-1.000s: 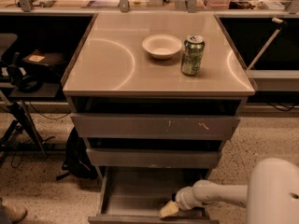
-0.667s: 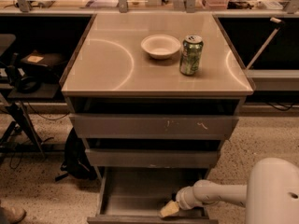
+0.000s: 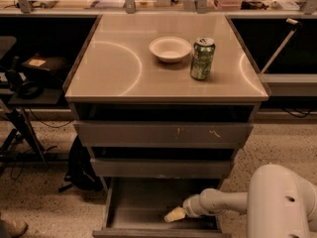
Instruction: Pick rxbar blueberry from bottom drawer and place on counter
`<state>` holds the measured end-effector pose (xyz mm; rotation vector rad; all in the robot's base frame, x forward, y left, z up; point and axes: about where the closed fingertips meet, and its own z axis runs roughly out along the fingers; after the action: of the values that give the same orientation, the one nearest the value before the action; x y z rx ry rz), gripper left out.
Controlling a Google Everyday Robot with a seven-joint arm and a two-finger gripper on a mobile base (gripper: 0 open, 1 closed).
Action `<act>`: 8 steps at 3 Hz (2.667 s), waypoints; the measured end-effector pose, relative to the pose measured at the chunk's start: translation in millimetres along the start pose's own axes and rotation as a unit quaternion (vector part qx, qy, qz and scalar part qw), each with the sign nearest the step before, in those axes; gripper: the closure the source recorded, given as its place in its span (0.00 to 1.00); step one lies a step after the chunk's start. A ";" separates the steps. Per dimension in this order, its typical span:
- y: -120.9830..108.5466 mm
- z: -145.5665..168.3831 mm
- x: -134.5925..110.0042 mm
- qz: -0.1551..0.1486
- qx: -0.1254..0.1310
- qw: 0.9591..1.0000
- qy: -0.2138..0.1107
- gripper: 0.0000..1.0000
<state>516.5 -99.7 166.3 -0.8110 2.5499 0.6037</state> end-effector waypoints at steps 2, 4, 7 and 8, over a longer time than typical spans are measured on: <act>-21.9 -8.2 27.3 0.012 0.017 1.000 -0.014 0.00; -66.0 -31.1 52.8 0.038 0.051 0.997 -0.053 0.00; -41.2 29.8 88.8 0.054 0.081 0.995 0.009 0.00; -41.2 29.7 88.5 0.054 0.081 0.995 0.009 0.00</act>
Offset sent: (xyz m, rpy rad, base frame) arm -0.0220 -0.0993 -0.0333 -0.0099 -0.0751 -0.1361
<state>482.0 -154.2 87.2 -0.6280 2.6316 0.4175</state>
